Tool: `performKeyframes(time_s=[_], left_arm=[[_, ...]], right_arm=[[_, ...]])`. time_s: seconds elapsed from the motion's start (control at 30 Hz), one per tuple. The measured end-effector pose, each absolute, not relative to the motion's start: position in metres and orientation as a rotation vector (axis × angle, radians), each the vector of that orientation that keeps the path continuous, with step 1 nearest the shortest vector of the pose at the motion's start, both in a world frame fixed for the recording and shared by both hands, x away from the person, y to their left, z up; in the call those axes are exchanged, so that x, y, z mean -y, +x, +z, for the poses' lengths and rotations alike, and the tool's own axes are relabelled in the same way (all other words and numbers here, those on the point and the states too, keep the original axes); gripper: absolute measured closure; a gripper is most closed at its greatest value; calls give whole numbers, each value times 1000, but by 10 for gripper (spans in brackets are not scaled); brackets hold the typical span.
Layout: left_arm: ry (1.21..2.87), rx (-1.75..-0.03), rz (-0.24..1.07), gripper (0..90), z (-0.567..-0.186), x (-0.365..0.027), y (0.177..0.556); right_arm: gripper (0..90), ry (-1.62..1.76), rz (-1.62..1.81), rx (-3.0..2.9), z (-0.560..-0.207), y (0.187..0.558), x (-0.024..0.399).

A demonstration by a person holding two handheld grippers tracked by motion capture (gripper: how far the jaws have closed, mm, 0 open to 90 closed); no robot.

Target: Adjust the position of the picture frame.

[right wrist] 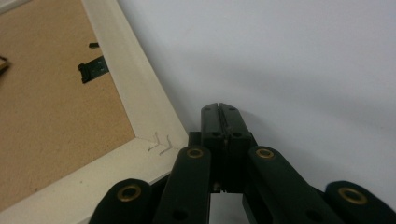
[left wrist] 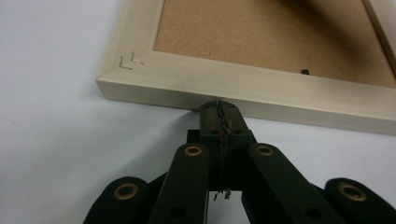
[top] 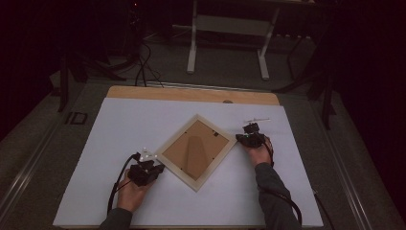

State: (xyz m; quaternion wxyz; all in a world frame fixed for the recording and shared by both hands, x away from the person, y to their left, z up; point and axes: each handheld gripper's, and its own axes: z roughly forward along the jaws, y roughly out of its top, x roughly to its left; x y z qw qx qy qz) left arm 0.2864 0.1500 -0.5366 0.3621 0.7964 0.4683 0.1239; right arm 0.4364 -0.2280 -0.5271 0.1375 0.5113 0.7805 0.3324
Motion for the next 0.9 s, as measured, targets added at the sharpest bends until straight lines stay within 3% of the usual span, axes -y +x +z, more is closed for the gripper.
performKeyframes(time_s=[0.9], left_arm=[[2078, -1247, 401, 900, -534, -133, 288]], right_arm=[[900, 1425, 985, -2308, -528, 416, 235]])
